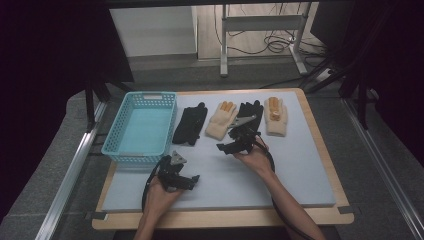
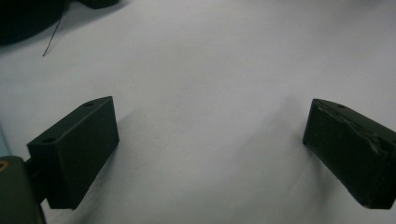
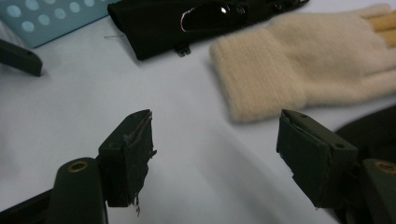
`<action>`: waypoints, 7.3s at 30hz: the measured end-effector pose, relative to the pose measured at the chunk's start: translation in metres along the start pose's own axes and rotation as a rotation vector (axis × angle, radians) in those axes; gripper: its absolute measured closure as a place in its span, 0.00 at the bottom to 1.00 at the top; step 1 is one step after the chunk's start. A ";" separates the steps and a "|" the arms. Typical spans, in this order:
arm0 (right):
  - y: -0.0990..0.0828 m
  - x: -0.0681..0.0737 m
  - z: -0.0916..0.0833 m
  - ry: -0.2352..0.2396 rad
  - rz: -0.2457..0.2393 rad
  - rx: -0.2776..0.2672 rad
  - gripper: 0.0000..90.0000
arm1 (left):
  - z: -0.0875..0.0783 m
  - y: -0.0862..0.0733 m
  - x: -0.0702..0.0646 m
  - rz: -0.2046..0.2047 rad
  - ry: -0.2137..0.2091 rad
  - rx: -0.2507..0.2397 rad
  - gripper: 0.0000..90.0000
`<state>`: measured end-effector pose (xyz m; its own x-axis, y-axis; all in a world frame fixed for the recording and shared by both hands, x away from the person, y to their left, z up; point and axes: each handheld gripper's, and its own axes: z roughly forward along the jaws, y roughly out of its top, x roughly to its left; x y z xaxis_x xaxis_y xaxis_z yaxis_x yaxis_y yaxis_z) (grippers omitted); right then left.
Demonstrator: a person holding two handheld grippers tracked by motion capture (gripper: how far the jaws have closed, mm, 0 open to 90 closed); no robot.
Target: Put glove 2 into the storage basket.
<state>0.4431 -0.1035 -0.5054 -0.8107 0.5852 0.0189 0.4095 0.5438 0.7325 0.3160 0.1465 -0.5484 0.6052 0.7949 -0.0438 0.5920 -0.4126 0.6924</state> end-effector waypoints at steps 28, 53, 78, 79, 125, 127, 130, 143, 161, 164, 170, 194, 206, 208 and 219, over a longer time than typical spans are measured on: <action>0.071 0.000 0.090 -0.016 0.016 0.008 0.44 | 0.000 -0.002 0.000 -0.002 -0.001 -0.006 0.04; 0.079 0.001 0.104 -0.021 0.036 0.052 0.94 | 0.000 -0.002 0.001 0.003 -0.002 -0.003 0.04; 0.075 0.013 -0.025 0.134 0.022 -0.086 0.93 | 0.000 -0.002 0.001 0.004 -0.001 -0.003 0.04; 0.071 0.015 -0.030 0.139 0.018 -0.083 0.93 | 0.000 -0.002 0.001 0.004 -0.001 -0.003 0.04; -0.032 0.056 -0.028 0.257 -0.054 0.023 0.91 | 0.000 -0.002 0.001 0.001 -0.001 -0.006 0.04; -0.031 0.069 -0.017 0.260 -0.099 0.049 0.91 | 0.000 -0.002 0.000 -0.002 0.000 -0.009 0.04; -0.034 0.079 -0.003 0.231 -0.145 0.077 0.91 | 0.000 -0.002 0.000 -0.002 -0.001 -0.009 0.04; -0.050 0.077 -0.023 0.247 -0.153 0.076 0.97 | 0.000 -0.002 0.000 -0.005 -0.001 -0.009 0.04; -0.067 0.056 -0.054 0.237 -0.108 0.114 0.98 | 0.000 -0.002 0.000 -0.001 -0.001 -0.006 0.04; -0.068 0.054 -0.057 0.233 -0.116 0.119 0.98 | 0.000 -0.002 0.000 -0.001 -0.001 -0.006 0.04; -0.065 0.046 -0.068 0.227 -0.083 0.077 0.89 | 0.000 -0.002 0.000 -0.002 -0.001 -0.007 0.04; -0.015 -0.098 -0.038 -0.205 0.107 -0.010 0.59 | 0.000 -0.002 0.000 -0.002 -0.001 -0.008 0.04; -0.009 -0.121 0.006 -0.262 0.141 0.025 0.50 | 0.000 -0.002 0.000 -0.002 -0.002 -0.008 0.04; -0.010 -0.122 0.009 -0.246 0.156 0.017 0.61 | 0.000 -0.002 0.000 -0.002 -0.001 -0.008 0.04; -0.006 -0.119 0.008 -0.273 0.168 0.037 0.97 | 0.000 -0.002 0.000 -0.002 -0.001 -0.008 0.04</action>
<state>0.5402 -0.1721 -0.5175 -0.5902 0.8058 -0.0490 0.5473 0.4439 0.7095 0.3151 0.1475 -0.5497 0.6049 0.7950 -0.0460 0.5888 -0.4076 0.6979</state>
